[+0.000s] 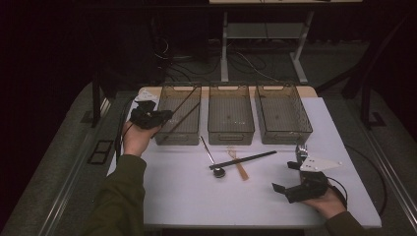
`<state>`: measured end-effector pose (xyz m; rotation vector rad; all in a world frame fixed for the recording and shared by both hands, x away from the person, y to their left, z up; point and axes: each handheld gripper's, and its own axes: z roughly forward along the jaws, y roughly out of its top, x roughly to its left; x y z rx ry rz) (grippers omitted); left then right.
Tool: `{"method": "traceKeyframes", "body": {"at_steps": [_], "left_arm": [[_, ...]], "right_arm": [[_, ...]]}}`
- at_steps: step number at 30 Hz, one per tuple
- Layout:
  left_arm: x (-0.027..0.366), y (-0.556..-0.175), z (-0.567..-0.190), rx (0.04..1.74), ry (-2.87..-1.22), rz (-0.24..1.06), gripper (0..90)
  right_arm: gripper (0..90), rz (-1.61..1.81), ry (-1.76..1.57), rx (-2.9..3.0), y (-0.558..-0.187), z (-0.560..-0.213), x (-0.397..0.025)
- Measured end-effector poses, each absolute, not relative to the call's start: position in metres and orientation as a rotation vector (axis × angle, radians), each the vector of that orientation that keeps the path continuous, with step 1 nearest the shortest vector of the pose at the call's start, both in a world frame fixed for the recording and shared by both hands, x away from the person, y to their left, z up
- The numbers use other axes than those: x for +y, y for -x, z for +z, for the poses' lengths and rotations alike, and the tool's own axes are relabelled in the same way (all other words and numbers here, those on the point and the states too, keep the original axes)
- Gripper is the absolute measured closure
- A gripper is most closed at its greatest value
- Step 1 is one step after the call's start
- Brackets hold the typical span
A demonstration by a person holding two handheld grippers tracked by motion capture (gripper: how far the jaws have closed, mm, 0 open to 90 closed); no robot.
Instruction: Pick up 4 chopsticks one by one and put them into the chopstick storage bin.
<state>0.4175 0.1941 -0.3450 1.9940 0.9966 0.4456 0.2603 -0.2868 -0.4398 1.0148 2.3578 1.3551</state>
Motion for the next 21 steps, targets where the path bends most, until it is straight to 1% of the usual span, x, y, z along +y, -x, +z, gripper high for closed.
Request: {"method": "traceKeyframes", "body": {"at_steps": [4,9,17,21], "left_arm": [[0.190,-0.428,-0.345,1.005,-2.011,0.457,85.1],[0.186,-0.438,-0.349,1.008,-1.991,0.456,85.1],[0.176,-0.454,-0.362,1.037,-2.020,0.467,85.1],[0.177,-0.460,-0.368,1.053,-2.003,0.462,85.0]], "right_arm": [[0.4,1.358,-1.012,2.357,-0.260,-0.440,-0.287],[0.4,1.363,-1.013,2.355,-0.260,-0.439,-0.287],[0.4,1.365,-1.014,2.355,-0.259,-0.439,-0.288],[0.4,1.367,-1.015,2.354,-0.259,-0.440,-0.288]]}}
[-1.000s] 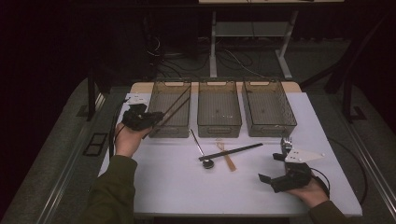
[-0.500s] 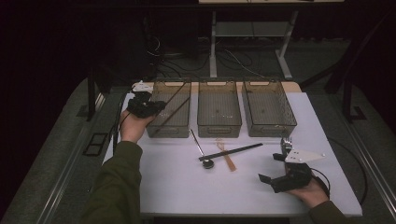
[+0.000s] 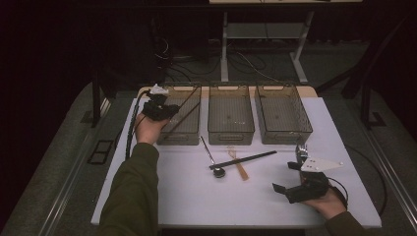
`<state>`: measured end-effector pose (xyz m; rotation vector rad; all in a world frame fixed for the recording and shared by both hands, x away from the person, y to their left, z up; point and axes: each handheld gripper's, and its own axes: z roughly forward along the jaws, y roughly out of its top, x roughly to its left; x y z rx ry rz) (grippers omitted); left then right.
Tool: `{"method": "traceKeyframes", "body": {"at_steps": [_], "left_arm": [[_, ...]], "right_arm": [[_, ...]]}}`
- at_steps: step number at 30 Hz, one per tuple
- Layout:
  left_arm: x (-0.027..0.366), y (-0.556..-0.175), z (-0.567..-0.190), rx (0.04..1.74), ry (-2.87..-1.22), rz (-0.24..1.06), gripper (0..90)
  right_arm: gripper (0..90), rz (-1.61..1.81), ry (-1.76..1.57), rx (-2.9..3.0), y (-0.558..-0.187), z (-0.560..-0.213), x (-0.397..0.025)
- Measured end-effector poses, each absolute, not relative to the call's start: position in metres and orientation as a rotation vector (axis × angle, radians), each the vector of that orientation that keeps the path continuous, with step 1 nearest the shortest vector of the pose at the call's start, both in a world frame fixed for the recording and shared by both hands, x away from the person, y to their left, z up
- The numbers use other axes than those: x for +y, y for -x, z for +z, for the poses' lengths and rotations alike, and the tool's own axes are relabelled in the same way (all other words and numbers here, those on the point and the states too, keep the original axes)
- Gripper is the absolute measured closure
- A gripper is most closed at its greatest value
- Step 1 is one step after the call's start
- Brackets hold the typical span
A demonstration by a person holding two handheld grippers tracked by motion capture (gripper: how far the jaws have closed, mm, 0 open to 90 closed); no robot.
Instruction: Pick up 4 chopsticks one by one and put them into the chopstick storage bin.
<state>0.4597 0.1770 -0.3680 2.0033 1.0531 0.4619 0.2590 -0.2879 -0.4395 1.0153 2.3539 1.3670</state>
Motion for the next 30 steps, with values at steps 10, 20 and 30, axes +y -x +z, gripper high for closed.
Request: {"method": "traceKeyframes", "body": {"at_steps": [10,20,30], "left_arm": [[0.179,-0.466,-0.381,1.107,-2.065,0.471,85.0],[0.182,-0.467,-0.392,1.157,-2.102,0.452,84.0],[0.182,-0.465,-0.393,1.137,-2.079,0.463,60.0]], "right_arm": [[0.4,1.374,-1.025,2.352,-0.259,-0.440,-0.289],[0.4,1.374,-1.026,2.354,-0.258,-0.440,-0.289],[0.4,1.372,-1.021,2.356,-0.259,-0.440,-0.289]]}}
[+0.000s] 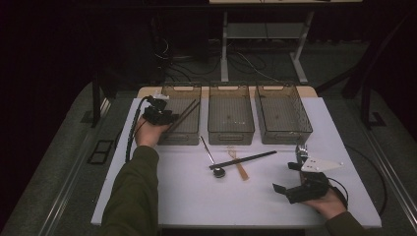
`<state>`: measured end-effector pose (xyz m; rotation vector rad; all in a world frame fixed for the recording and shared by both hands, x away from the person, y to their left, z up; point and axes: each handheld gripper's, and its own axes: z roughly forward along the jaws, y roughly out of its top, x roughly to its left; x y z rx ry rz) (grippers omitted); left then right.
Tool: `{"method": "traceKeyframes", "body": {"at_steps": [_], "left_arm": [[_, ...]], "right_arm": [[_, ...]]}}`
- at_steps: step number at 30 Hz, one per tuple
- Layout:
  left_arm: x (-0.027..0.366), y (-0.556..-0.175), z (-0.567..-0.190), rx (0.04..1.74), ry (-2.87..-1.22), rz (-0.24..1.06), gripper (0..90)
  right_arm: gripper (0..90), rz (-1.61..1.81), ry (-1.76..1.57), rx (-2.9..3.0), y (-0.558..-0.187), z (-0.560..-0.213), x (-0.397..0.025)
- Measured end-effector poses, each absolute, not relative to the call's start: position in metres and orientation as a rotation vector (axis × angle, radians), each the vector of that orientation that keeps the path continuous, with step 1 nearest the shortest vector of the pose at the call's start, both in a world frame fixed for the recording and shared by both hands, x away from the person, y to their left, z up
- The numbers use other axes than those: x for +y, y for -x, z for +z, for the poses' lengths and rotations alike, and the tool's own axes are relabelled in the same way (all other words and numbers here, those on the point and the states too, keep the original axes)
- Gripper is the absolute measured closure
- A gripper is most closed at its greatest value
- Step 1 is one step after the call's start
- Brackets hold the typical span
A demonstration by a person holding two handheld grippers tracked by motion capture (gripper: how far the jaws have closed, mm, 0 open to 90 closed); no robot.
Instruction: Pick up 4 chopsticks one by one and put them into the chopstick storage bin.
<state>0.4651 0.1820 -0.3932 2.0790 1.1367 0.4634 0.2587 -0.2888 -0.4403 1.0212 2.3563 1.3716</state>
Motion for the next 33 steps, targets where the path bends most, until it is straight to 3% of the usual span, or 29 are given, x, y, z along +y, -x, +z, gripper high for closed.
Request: {"method": "traceKeyframes", "body": {"at_steps": [20,33], "left_arm": [[0.173,-0.419,-0.366,0.914,-2.060,0.394,31.1],[0.163,-0.371,-0.378,0.819,-2.047,0.363,24.0]], "right_arm": [[0.4,1.369,-1.029,2.355,-0.259,-0.440,-0.289],[0.4,1.367,-1.028,2.352,-0.258,-0.440,-0.289]]}}
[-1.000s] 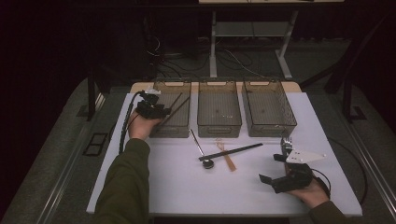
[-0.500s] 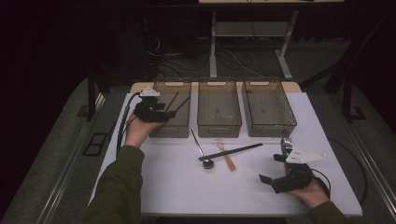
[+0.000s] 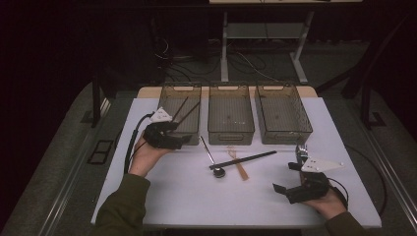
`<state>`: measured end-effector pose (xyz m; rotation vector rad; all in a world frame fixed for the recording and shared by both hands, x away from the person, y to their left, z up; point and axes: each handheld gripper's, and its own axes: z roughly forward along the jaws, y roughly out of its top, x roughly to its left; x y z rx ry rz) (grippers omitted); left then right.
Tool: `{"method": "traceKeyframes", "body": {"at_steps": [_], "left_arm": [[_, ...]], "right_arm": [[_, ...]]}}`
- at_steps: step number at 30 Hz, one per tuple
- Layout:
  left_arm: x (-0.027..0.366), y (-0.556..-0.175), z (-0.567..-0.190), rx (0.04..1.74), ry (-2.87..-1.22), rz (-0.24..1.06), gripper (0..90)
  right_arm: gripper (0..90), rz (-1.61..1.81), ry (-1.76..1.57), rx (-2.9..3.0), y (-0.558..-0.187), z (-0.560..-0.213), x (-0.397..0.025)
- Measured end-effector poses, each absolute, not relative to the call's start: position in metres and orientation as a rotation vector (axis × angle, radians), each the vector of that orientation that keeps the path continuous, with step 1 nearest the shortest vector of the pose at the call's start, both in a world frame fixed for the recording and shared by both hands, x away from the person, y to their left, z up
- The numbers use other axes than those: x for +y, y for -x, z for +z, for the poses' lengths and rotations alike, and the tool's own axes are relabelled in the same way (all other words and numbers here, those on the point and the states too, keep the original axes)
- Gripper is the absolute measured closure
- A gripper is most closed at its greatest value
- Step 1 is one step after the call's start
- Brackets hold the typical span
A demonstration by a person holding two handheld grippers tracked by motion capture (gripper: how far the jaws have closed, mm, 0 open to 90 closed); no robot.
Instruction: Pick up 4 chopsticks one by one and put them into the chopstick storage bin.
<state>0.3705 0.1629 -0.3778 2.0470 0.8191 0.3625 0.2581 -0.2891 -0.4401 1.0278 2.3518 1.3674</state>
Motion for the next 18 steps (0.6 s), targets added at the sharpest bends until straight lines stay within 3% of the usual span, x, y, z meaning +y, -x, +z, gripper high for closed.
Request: {"method": "traceKeyframes", "body": {"at_steps": [18], "left_arm": [[0.170,-0.313,-0.405,0.743,-2.030,0.322,17.8]], "right_arm": [[0.4,1.370,-1.023,2.352,-0.256,-0.439,-0.289]]}}
